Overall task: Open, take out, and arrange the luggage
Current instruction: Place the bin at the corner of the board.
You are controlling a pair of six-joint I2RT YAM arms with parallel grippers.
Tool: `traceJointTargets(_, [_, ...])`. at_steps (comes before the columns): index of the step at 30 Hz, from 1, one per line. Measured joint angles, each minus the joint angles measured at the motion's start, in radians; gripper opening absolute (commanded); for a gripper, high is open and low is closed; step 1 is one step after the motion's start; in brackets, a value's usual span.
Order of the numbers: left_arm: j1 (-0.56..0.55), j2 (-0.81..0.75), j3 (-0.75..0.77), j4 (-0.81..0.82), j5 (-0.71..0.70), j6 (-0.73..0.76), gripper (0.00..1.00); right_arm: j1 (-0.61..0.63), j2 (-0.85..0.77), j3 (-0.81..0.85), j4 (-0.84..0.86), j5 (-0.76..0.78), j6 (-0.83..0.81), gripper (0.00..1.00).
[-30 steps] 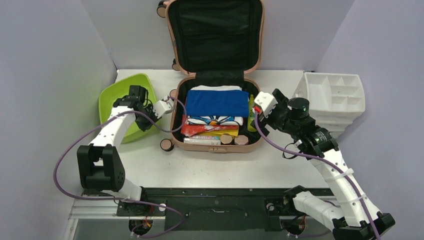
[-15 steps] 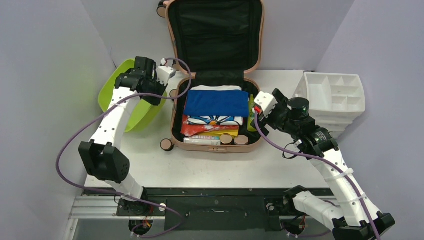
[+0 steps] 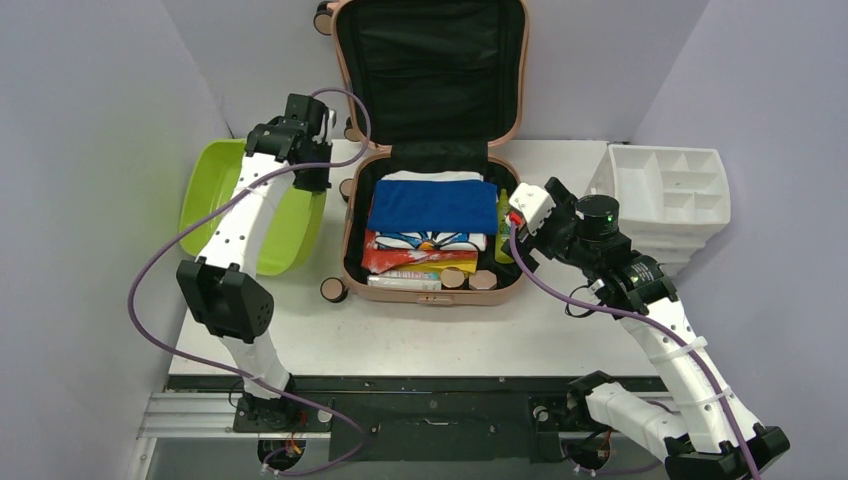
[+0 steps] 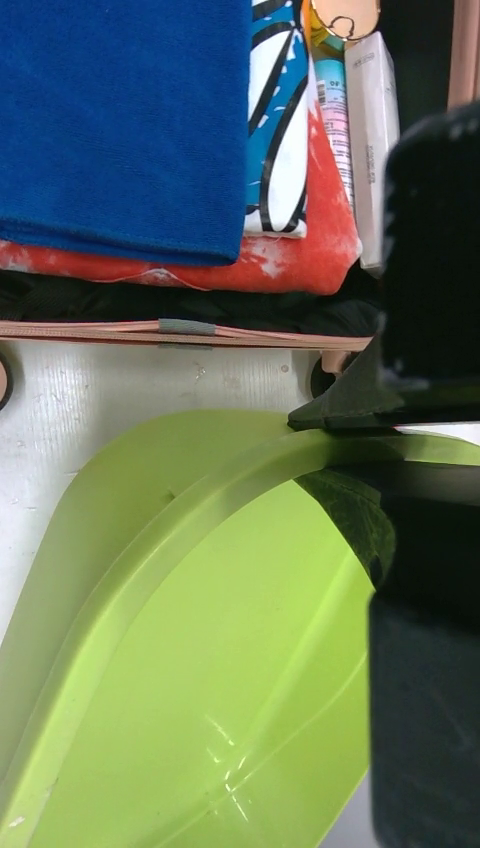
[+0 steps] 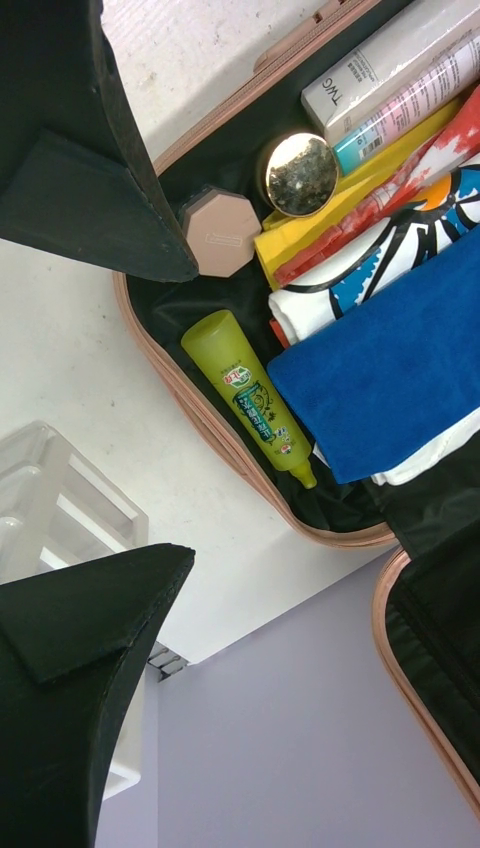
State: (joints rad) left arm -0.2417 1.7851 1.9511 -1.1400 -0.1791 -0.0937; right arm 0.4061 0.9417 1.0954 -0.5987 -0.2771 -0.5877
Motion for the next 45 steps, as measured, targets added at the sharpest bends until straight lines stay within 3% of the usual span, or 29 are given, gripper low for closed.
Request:
traceJointTargets(6, [-0.006, 0.071, 0.0, -0.002, -0.024, -0.05, 0.0, 0.0, 0.0, 0.0, 0.0, 0.0, 0.0, 1.0])
traceJointTargets(12, [-0.006, 0.154, 0.007, -0.002, -0.055, -0.061, 0.17, -0.001, 0.0, 0.0, 0.003, 0.0, 0.0, 1.0])
traceJointTargets(18, [-0.006, 0.227, 0.073, -0.003, -0.078, -0.05, 0.55, -0.001, 0.007, 0.0, 0.01, 0.0, 0.001, 1.0])
traceJointTargets(23, [-0.005, 0.28, 0.167, -0.006, -0.087, -0.048, 0.65, -0.002, 0.017, 0.0, 0.011, -0.001, 0.001, 1.0])
traceJointTargets(31, [0.035, 0.31, 0.249, -0.026, 0.029, -0.013, 0.92, -0.008, 0.016, 0.0, 0.013, 0.0, 0.001, 1.0])
traceJointTargets(38, [0.126, 0.177, 0.173, -0.091, 0.242, 0.292, 0.97, -0.008, 0.017, 0.0, 0.014, -0.002, 0.001, 1.0])
traceJointTargets(41, [0.174, 0.016, 0.023, -0.084, 0.285, 0.511, 1.0, -0.008, 0.018, 0.0, 0.014, -0.005, 0.001, 1.0])
traceJointTargets(45, [0.224, -0.255, -0.326, -0.018, 0.294, 0.851, 0.96, -0.008, 0.021, 0.0, 0.013, -0.008, 0.001, 1.0])
